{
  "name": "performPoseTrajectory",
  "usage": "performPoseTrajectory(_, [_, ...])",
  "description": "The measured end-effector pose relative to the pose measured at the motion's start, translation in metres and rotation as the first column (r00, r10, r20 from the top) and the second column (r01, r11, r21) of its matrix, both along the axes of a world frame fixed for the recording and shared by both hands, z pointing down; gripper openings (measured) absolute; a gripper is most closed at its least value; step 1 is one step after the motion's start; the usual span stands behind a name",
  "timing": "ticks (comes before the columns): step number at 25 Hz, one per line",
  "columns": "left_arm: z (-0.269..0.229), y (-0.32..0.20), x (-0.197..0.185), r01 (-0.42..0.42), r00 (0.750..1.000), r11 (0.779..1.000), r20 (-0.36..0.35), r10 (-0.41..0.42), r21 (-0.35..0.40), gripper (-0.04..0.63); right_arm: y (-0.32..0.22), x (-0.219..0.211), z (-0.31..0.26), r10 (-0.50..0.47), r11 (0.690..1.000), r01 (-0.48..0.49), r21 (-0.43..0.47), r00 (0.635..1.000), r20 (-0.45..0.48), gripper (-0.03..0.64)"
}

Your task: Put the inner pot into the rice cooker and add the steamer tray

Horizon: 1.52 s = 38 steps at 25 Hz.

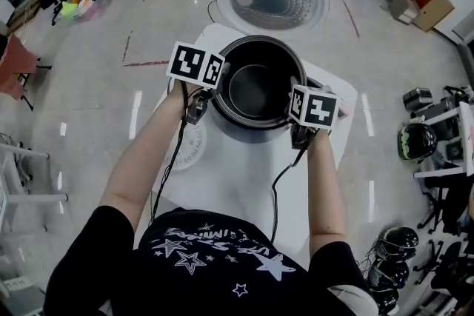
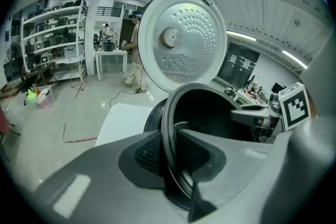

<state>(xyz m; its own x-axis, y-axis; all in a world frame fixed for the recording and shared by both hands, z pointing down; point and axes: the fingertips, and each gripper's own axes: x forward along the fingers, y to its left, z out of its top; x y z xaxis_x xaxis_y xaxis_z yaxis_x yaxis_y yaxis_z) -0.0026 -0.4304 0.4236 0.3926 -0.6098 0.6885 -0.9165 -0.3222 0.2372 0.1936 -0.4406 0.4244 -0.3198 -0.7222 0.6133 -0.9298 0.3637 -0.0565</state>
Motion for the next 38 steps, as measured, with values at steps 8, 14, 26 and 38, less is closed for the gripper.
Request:
performPoseTrajectory(8, [0.009,-0.013,0.008,-0.017,0.995,1.0,0.094,0.017,-0.002,0.078,-0.003,0.006,0.009,-0.045,0.999,0.045,-0.007,0.998,-0.031,0.139])
performPoseTrajectory(14, [0.007,-0.016,0.002,-0.005,0.992,0.999,0.127,0.0,0.037,0.081,-0.003,-0.008,0.012,-0.073,0.997,0.075,0.029,0.996,-0.056,0.212])
performPoseTrajectory(26, [-0.012,-0.004,0.01,-0.053,0.991,0.988,0.129,0.034,0.148,0.318,0.011,-0.005,-0.006,-0.087,0.994,0.086,0.071,0.996,0.001,0.325])
performPoseTrajectory(38, [-0.04,0.062,-0.063,-0.006,0.995,0.954,0.099,-0.025,0.3,0.311,0.075,-0.058,-0.051,-0.087,0.979,0.08,0.189,0.996,0.03,0.307])
